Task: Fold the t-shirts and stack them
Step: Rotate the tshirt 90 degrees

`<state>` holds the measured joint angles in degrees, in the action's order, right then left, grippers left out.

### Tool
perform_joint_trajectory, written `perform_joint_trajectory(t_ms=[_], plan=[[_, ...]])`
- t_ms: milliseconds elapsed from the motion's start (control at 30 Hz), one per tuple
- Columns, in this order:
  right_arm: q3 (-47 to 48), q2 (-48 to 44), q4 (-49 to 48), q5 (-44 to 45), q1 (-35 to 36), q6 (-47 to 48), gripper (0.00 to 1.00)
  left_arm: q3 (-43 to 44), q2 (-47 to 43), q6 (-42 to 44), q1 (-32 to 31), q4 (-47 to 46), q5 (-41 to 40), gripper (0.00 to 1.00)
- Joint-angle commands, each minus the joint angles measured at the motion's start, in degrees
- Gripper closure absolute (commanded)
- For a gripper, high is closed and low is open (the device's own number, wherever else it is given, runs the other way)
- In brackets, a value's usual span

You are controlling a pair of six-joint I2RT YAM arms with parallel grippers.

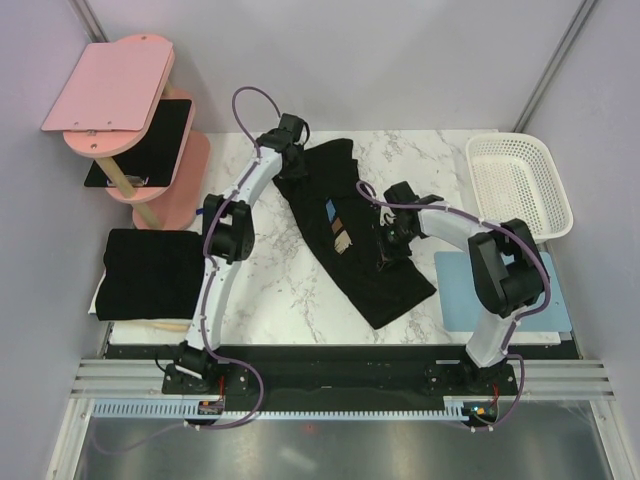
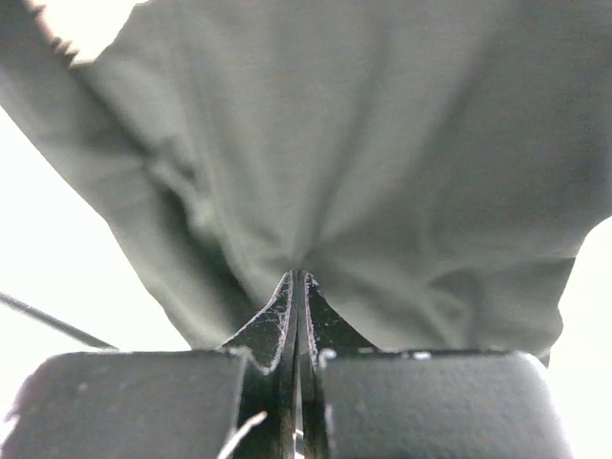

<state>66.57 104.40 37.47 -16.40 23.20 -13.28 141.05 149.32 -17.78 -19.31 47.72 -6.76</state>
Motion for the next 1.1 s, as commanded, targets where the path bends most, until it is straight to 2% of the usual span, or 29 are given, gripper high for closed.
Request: perform_joint_trajectory(t_ms=[0,133,167,267,367,500,567,700,800,1067], plan=[[2.94,-5.78,-0.82,-7.16,0.18,0.01,1.0,-4.97,-11.2,1.79,0.42,-4.21,6.31,0.98],[7.96,-5.79,-2.23,-1.01,0.27,0.79,1.0,-20.96,-24.13,-0.14,-1.16,-9.48,10.02,0.98],[8.92,-5.26,-3.88,0.22,0.09,0.97,1.0,-27.69,-26.42,-0.58,-1.78,-10.88,10.89,0.98],[13.49,-2.02,-7.74,4.45,-0.26,0.62,1.0,-38.96,-35.39,-1.99,-4.85,-14.93,12.64,0.98],[19.2,3.86,-12.41,4.19,-0.87,-0.26,1.0,-47.85,-41.37,-4.36,-8.54,-17.4,14.58,0.98],[33.76,17.37,-13.92,2.09,-1.14,0.35,1.0,-58.42,-46.82,-9.01,-15.12,-21.7,16.69,0.98],[38.18,21.27,-14.7,1.02,-1.05,0.97,1.0,-63.76,-48.76,-11.38,-17.5,-25.38,17.48,0.98],[46.79,29.35,-15.76,2.16,-1.14,1.58,1.0,-69.24,-48.86,-15.17,-23.3,-29.52,17.4,0.98],[48.13,31.82,-18.22,3.13,-1.23,1.33,1.0,-71.09,-47.98,-16.85,-25.77,-32.24,18.1,0.98],[49.8,36.39,-20.78,5.59,-2.28,-0.96,1.0,-68.37,-41.57,-18.34,-30.17,-32.26,19.15,0.98]])
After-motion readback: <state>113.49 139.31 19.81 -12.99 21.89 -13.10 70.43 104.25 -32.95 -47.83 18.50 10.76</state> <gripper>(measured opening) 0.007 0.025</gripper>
